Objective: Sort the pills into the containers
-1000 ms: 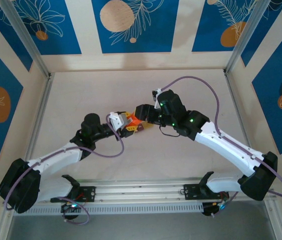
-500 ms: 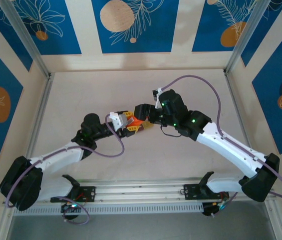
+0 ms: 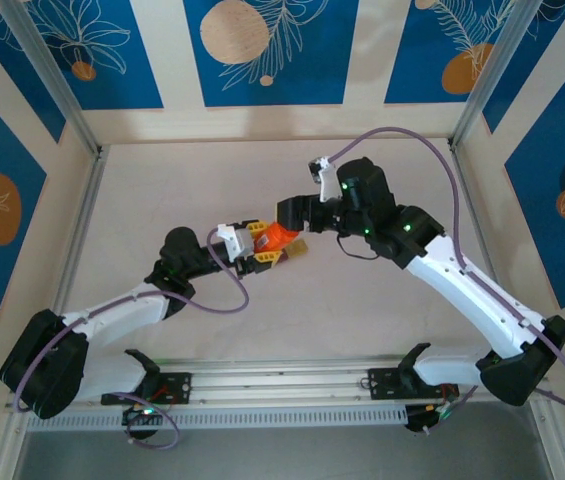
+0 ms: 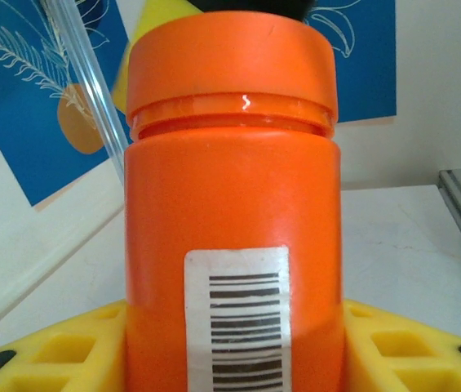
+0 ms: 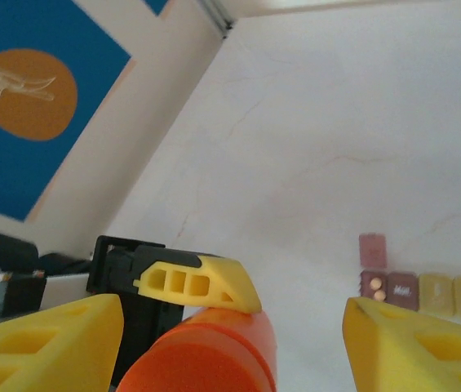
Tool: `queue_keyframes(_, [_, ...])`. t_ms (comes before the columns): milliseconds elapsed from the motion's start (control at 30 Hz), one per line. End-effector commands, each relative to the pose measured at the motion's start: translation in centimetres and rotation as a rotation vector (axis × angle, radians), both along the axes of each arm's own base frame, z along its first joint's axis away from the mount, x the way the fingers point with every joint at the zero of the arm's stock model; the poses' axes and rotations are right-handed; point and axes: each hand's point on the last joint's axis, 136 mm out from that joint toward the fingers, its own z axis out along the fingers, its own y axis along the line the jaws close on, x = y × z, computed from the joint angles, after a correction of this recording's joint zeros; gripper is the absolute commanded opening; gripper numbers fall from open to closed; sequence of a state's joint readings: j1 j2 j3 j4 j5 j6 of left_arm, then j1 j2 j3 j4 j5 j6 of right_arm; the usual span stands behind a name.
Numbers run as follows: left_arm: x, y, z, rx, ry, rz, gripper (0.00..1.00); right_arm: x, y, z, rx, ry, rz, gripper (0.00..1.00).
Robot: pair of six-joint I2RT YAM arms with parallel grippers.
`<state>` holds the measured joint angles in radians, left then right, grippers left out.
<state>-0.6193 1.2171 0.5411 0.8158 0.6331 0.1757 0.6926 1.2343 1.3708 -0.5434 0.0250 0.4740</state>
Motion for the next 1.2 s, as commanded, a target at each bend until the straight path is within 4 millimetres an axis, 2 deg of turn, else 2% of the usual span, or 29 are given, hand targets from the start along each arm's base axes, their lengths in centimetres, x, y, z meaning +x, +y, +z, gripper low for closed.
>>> queue_keyframes(0, [-1.5,-0.3,0.9,-0.037,-0.024,-0.083,0.00,-0.7,-0.6,3.6,-0.047,-0.215,0.177,0.71])
queue_keyframes(67, [-2.0,-0.3,1.0,-0.050,-0.030,-0.108,0.00,-0.7,-1.1,4.9,-0.054,-0.302,0.248,0.71])
queue_keyframes(133, [-2.6,-0.2,1.3,-0.066,-0.035,-0.140,0.00,-1.5,-0.9,5.2,-0.049,-0.391,0.378,0.69])
queue_keyframes(300, [-3.5,-0.2,1.4,-0.079,-0.035,-0.194,0.00,-8.2,0.6,3.7,-0.004,-0.659,0.874,0.68])
queue_keyframes(433, [-3.9,0.0,1.1,-0.053,-0.034,-0.203,0.00,-11.0,1.0,2.3,-0.024,-0.845,1.062,0.68])
queue_keyframes(700, [-4.1,0.0,1.0,-0.038,-0.039,-0.209,0.00,-10.6,1.6,0.6,-0.045,-0.840,1.129,0.68])
queue_keyframes(833, [-4.2,-0.1,1.1,-0.046,-0.034,-0.223,0.00,-10.2,1.8,-0.4,-0.078,-0.858,1.134,0.64])
queue_keyframes(1167, [-4.6,-0.3,1.4,-0.049,-0.031,-0.257,0.00,-9.0,1.8,-0.7,-0.111,-0.869,1.097,0.67])
